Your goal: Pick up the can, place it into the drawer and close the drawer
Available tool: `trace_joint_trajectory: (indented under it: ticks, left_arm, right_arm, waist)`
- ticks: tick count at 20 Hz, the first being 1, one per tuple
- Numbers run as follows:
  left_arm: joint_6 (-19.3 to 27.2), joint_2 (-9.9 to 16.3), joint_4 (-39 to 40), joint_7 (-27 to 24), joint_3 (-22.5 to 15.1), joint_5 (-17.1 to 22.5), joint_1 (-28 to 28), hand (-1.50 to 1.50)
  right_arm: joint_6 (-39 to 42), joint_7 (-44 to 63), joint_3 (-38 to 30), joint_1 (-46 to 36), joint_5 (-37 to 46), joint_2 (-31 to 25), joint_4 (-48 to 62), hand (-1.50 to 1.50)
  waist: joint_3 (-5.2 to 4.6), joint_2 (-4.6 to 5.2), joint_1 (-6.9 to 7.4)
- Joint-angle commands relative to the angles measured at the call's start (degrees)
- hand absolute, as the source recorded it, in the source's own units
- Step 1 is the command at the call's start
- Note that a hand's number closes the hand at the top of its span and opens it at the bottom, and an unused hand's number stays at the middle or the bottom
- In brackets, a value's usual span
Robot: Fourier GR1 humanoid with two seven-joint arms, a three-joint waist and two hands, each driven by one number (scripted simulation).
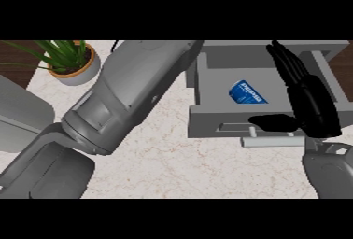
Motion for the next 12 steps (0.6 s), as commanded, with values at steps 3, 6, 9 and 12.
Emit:
trace_joint_trajectory:
  ticks: [3,6,9,12]
  left_arm:
    - [-1.53,0.11,-0.2,1.87,1.81,0.11,-0.65,-1.5]
    - [-2.25,3.66,-0.42,2.59,2.11,-0.63,-1.07,-1.5]
    - [-1.24,2.97,-1.19,0.66,2.08,-1.47,1.97,-1.5]
    - [-2.76,5.55,-4.1,5.03,1.42,-2.13,1.75,-1.5]
  right_arm:
    - [-6.21,-4.32,2.56,-5.61,8.49,1.47,15.1,-1.5]
    - [-10.25,-3.96,3.12,-10.84,11.94,4.5,23.01,-1.5]
    - [-15.32,-6.45,2.09,-14.09,13.74,6.24,32.01,-1.5]
    - [-18.55,-7.84,-0.1,-17.55,14.47,6.37,39.72,-1.5]
  waist:
    - [0.0,-0.31,1.02]
    - [-0.01,-0.28,1.77]
    - [0.0,-0.25,2.05]
    - [-0.03,-0.69,2.99]
